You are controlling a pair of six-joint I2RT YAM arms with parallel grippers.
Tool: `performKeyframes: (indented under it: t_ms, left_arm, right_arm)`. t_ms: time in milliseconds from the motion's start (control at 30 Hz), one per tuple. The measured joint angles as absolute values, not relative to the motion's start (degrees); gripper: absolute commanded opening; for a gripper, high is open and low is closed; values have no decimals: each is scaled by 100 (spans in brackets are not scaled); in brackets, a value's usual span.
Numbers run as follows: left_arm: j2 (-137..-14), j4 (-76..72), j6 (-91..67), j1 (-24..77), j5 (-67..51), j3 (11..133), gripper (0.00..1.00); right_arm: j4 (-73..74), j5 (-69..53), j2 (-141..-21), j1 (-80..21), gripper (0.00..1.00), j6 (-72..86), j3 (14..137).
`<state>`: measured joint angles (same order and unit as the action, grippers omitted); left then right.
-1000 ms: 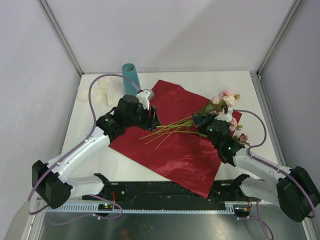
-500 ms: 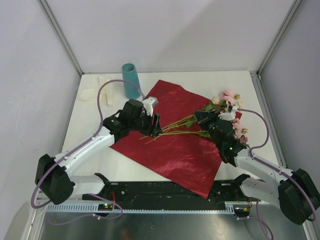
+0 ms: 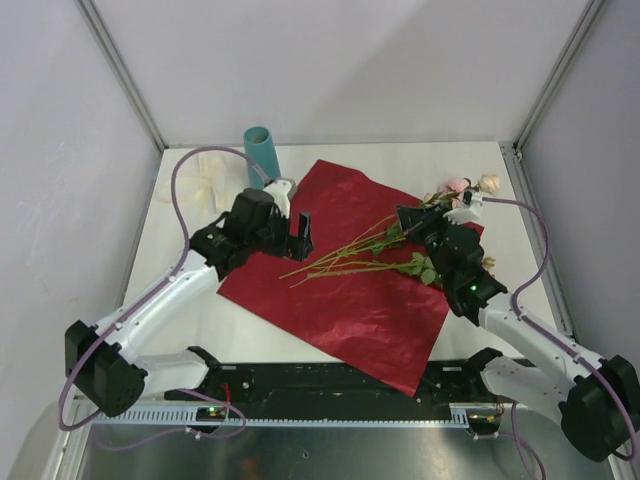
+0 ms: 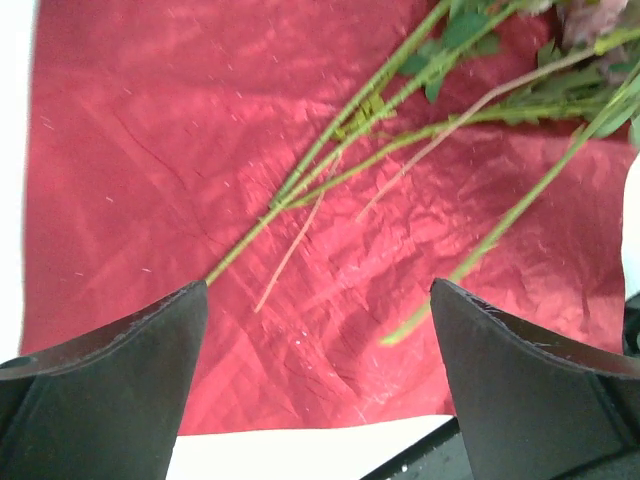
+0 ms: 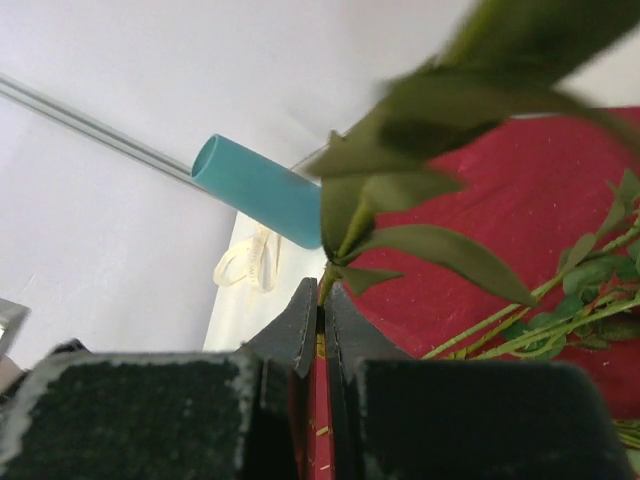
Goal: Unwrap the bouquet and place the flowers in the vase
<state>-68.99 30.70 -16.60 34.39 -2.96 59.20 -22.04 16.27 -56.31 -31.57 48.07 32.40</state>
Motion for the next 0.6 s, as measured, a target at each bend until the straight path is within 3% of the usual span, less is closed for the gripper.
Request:
performKeyframes:
  t_ms: [200, 300, 600]
  left_arm:
    - [-6814, 3284, -1341, 3402, 377, 6584, 98]
    - [-6814, 3448, -1127, 3398, 502, 6766, 91]
    - [-7030, 3699, -403, 3404, -1680, 7601, 75]
  right_arm:
    - [-1798, 1396, -5516, -3135, 0, 4320, 3667]
    - [-1599, 1219, -5518, -3133, 0, 4187, 3813]
    - [-1350, -176, -5603, -3114, 0, 4158, 4147]
